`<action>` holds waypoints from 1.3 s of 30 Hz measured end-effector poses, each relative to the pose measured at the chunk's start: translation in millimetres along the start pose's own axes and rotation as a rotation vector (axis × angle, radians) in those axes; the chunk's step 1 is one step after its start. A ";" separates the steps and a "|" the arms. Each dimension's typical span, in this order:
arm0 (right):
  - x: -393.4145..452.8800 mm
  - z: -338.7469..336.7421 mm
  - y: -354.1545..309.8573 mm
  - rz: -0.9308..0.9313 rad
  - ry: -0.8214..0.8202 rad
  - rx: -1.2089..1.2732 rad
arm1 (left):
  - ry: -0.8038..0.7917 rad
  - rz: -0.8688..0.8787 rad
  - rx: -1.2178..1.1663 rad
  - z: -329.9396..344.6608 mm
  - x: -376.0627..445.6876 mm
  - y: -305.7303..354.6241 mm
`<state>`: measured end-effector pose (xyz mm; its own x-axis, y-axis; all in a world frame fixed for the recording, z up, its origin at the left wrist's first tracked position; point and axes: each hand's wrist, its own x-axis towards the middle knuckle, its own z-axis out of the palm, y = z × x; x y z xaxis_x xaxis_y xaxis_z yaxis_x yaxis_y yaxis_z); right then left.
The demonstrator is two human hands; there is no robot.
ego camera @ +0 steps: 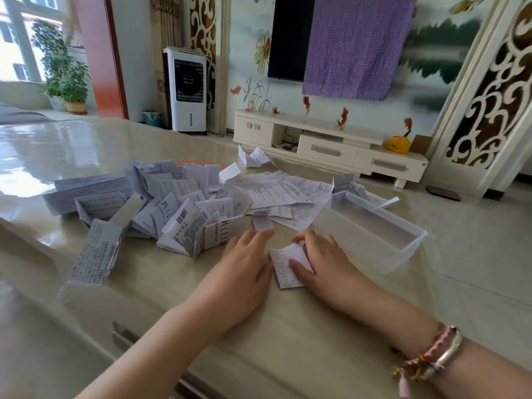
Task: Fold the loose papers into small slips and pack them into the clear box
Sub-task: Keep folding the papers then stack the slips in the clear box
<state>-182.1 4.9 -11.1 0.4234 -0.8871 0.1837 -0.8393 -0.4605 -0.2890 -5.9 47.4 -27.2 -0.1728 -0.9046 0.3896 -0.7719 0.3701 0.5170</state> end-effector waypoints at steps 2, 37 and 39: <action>-0.3 6.5 1.2 -0.010 0.037 -0.052 | -0.010 0.043 0.075 2.3 -1.3 3.9; -1.6 -75.0 37.5 -0.303 0.599 -0.045 | 0.030 -0.269 -0.200 10.7 61.2 17.0; 7.7 -88.8 53.6 -0.171 0.644 0.106 | 0.055 -0.293 -0.233 16.4 69.0 19.3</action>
<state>-254.2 -23.8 58.3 0.2314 -0.6207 0.7492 -0.7266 -0.6223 -0.2911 -42.8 -11.4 -2.9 0.0734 -0.9688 0.2366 -0.6227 0.1408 0.7697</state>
